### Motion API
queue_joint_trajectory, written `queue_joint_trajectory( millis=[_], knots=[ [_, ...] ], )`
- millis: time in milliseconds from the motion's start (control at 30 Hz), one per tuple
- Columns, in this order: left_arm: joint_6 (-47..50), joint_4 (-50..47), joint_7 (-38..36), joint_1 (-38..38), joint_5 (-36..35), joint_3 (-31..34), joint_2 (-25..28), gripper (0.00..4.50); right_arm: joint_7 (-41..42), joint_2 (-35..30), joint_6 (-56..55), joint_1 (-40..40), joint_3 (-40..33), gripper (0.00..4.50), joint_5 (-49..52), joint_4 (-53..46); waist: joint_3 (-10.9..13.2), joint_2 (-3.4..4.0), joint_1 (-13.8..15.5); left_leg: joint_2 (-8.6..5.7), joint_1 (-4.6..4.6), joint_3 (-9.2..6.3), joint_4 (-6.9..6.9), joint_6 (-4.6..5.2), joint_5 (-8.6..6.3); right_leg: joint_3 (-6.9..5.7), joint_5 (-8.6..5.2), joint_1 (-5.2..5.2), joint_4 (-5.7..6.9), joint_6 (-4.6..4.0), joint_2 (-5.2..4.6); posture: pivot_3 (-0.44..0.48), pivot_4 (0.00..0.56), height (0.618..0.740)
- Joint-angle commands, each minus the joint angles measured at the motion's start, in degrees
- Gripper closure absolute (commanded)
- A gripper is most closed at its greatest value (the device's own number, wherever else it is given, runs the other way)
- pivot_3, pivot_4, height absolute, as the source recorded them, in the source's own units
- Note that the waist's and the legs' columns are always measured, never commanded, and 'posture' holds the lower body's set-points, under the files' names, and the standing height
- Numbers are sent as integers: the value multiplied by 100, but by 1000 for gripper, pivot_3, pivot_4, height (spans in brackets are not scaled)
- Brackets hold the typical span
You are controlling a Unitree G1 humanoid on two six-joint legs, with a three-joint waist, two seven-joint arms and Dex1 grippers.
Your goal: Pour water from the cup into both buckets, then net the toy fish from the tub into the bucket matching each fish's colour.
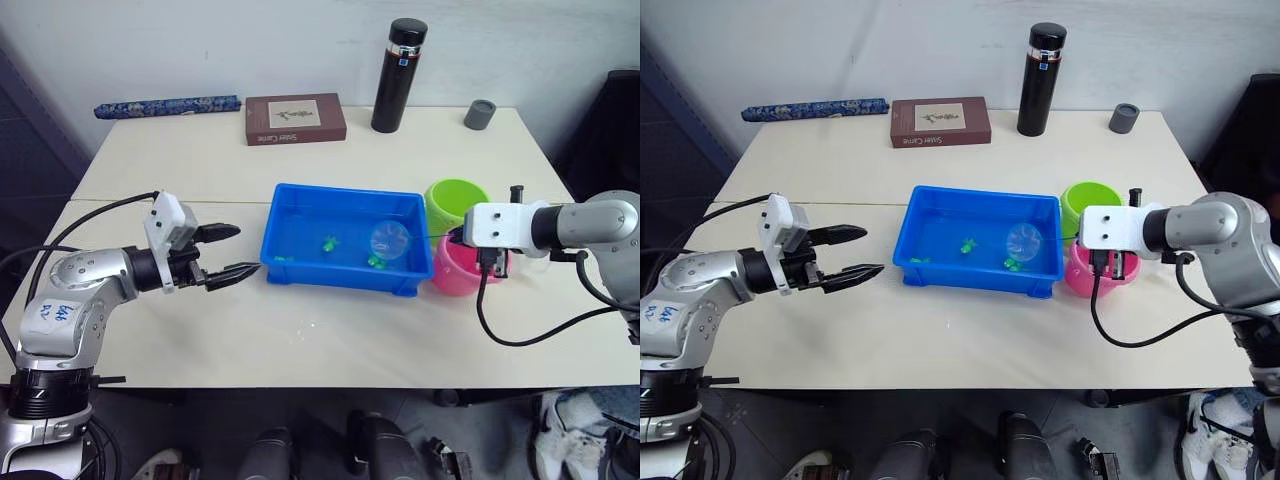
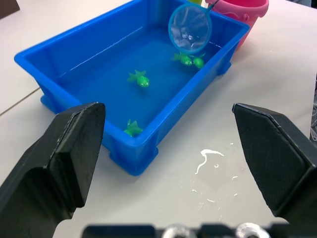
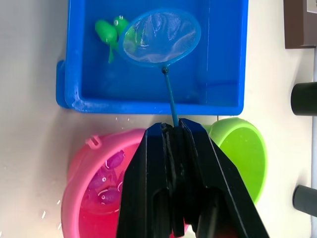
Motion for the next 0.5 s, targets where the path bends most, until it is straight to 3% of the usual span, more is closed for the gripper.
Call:
queue_joint_trajectory(
  millis=[33,500],
  knots=[
    [-1,-203,66,14,-143,147,46,67,-12,37,-385,-116,-23,4500,-179,155,0,0,-2,0,0,0,0,0,0,-1,0,0,0,0,0,0,150,740],
    [46,-330,163,76,-265,207,103,67,108,257,-1080,-148,100,4500,-441,383,0,0,-7,0,1,1,0,-2,1,-1,0,0,1,-1,1,0,150,740]
  ],
)
